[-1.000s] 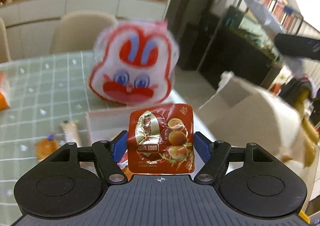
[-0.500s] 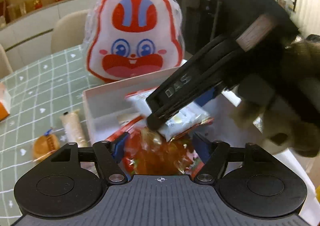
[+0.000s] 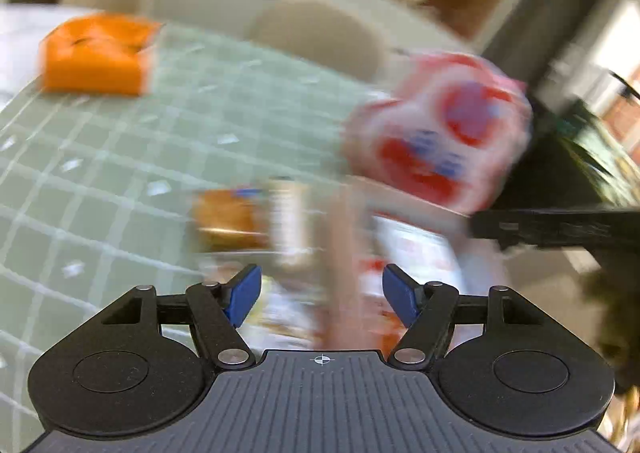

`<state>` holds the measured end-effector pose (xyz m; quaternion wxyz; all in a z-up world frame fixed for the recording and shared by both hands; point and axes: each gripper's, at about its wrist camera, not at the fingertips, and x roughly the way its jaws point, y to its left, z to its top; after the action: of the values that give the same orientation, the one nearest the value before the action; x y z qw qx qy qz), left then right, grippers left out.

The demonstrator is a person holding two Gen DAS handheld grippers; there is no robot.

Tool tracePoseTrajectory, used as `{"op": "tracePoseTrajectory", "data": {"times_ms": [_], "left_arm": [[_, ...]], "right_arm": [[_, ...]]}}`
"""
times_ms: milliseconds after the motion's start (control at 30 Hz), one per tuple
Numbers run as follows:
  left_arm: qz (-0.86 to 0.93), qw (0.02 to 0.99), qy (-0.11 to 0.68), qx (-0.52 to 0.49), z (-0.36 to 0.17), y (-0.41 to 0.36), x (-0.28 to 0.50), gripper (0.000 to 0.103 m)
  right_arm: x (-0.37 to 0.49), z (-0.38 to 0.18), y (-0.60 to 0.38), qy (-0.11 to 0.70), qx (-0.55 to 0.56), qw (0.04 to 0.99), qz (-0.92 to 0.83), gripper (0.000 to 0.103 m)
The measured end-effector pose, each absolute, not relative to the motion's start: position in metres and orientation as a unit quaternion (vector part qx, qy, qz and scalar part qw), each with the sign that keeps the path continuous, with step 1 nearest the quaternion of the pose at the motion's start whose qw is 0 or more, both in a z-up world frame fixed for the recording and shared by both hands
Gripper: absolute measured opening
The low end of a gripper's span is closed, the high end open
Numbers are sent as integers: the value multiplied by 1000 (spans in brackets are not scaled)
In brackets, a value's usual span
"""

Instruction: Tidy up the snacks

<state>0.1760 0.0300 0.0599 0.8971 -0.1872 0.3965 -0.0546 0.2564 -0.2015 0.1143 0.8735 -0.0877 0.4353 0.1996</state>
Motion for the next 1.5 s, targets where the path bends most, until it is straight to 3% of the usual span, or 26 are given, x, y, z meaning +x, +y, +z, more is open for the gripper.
{"op": "tracePoseTrajectory", "data": {"times_ms": [100, 233, 467, 500, 600, 700, 1033, 1167, 1500], "left_arm": [[-27, 894, 411, -177, 52, 54, 180, 73], [-21, 883, 429, -187, 36, 81, 159, 73], [-48, 863, 456, -212, 18, 121, 123, 72], [-57, 861, 458, -216, 17, 126, 118, 70], [-70, 857, 458, -224, 14, 142, 111, 63], [-88, 857, 459, -220, 12, 149, 114, 62], [-104, 847, 461, -242, 10, 160, 126, 62], [-121, 840, 470, -241, 10, 150, 137, 62], [-144, 842, 476, -210, 25, 69, 222, 62]], "right_arm": [[269, 122, -168, 424, -80, 880, 199, 79], [300, 108, -105, 467, -62, 852, 230, 79], [346, 45, -6, 506, -122, 829, 202, 79], [352, 36, 2, 512, -129, 826, 196, 76], [353, 20, 11, 531, -125, 816, 189, 50], [330, 16, 9, 553, -116, 797, 213, 48], [225, 17, -49, 617, 6, 756, 218, 51], [174, 25, -74, 601, 31, 766, 226, 56], [101, 44, -125, 518, -31, 839, 162, 57]]}}
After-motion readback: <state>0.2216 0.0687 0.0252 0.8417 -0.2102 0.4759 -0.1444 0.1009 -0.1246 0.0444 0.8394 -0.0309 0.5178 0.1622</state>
